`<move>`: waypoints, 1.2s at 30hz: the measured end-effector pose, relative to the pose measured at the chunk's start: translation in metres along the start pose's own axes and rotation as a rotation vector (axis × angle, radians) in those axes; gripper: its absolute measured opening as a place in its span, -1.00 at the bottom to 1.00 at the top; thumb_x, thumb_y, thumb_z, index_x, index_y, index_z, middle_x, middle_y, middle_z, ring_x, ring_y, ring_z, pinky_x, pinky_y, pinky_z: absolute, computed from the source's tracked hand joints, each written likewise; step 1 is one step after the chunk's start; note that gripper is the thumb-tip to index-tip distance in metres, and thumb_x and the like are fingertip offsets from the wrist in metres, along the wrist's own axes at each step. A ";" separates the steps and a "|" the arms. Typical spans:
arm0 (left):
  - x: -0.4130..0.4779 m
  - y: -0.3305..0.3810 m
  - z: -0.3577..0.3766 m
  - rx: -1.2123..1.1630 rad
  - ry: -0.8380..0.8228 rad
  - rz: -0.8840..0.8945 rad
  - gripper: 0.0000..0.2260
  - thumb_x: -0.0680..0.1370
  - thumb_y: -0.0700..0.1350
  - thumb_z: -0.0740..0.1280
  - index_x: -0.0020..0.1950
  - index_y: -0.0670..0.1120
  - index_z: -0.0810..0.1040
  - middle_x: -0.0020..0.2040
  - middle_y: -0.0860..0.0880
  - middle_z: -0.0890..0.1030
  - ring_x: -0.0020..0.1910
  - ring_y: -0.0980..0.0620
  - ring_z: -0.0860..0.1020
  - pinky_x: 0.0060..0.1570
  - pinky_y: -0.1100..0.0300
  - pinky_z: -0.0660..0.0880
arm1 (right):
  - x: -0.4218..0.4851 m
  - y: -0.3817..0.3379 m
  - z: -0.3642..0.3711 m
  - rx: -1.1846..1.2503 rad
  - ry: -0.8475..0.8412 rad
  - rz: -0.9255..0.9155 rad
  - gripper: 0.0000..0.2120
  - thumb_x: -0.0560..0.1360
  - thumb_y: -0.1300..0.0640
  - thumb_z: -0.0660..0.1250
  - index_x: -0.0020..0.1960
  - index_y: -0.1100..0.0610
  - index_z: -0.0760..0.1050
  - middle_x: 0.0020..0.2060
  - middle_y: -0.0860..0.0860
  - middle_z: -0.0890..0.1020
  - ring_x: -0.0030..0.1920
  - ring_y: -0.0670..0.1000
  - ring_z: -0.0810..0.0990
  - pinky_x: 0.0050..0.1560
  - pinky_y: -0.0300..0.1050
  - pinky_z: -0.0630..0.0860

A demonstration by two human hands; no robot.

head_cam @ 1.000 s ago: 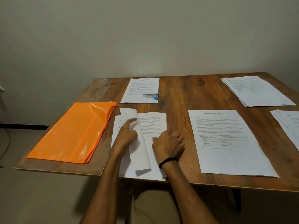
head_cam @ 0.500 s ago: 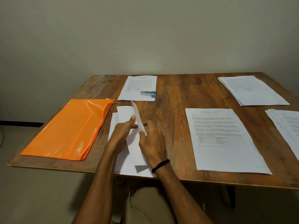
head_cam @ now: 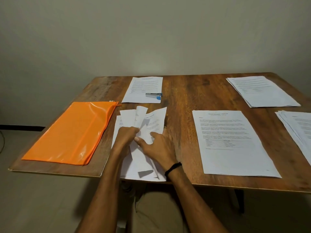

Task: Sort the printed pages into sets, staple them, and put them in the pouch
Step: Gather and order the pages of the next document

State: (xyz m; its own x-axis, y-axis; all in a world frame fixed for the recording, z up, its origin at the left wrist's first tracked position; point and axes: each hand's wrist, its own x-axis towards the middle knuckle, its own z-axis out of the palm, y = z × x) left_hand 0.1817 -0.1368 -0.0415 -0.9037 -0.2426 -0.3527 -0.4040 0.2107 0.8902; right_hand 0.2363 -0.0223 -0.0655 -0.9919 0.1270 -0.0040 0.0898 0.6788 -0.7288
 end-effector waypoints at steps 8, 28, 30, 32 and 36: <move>0.000 -0.003 -0.001 0.001 0.024 -0.027 -0.64 0.59 0.06 0.38 0.29 -0.06 0.38 0.19 -0.13 0.48 0.02 -0.02 0.47 -0.01 0.13 0.44 | 0.003 0.007 0.005 0.060 0.104 0.010 -0.18 0.23 -0.72 -0.08 0.04 -0.12 0.51 0.09 -0.08 0.63 0.02 -0.01 0.59 -0.05 -0.05 0.62; -0.013 0.023 0.004 0.687 0.114 0.411 -0.83 0.60 -0.12 0.36 0.18 -0.09 0.58 0.13 -0.08 0.62 -0.03 -0.06 0.58 -0.07 0.23 0.50 | 0.013 0.046 -0.113 0.382 0.480 0.079 -0.58 0.51 0.17 0.34 -0.48 0.11 0.29 -0.54 -0.05 0.40 -0.49 -0.06 0.34 -0.42 -0.18 0.28; -0.011 0.023 0.012 0.671 -0.007 0.406 -0.77 0.61 -0.04 0.35 0.26 0.02 0.55 0.23 -0.02 0.60 0.02 0.00 0.57 -0.05 0.28 0.52 | 0.011 0.054 -0.141 0.506 0.530 0.060 -0.63 0.48 0.13 0.36 -0.46 0.18 0.35 -0.51 0.10 0.48 -0.44 0.00 0.41 -0.35 -0.12 0.34; -0.016 0.024 0.021 0.523 -0.090 0.385 -0.68 0.60 0.09 0.35 0.34 0.09 0.51 0.36 0.00 0.53 0.21 -0.04 0.55 0.17 0.07 0.53 | 0.007 0.062 -0.168 0.688 0.553 0.030 -0.69 0.47 0.13 0.38 -0.35 0.30 0.45 -0.30 0.22 0.65 -0.33 0.07 0.58 -0.30 -0.06 0.49; -0.036 0.033 0.037 0.172 0.103 0.418 -0.56 0.57 0.28 0.25 0.34 0.07 0.54 0.40 -0.01 0.51 0.32 -0.09 0.51 0.32 -0.07 0.43 | 0.009 0.088 -0.203 0.912 0.473 0.003 -0.61 0.43 0.10 0.44 0.00 0.44 0.52 0.02 0.33 0.64 0.06 0.38 0.62 0.10 0.35 0.59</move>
State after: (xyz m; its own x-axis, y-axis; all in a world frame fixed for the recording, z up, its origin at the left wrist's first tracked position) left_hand 0.1952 -0.0859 -0.0098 -0.9787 -0.1950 0.0645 -0.0337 0.4621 0.8862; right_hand 0.2530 0.1852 0.0090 -0.8372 0.5337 0.1194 -0.2054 -0.1045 -0.9731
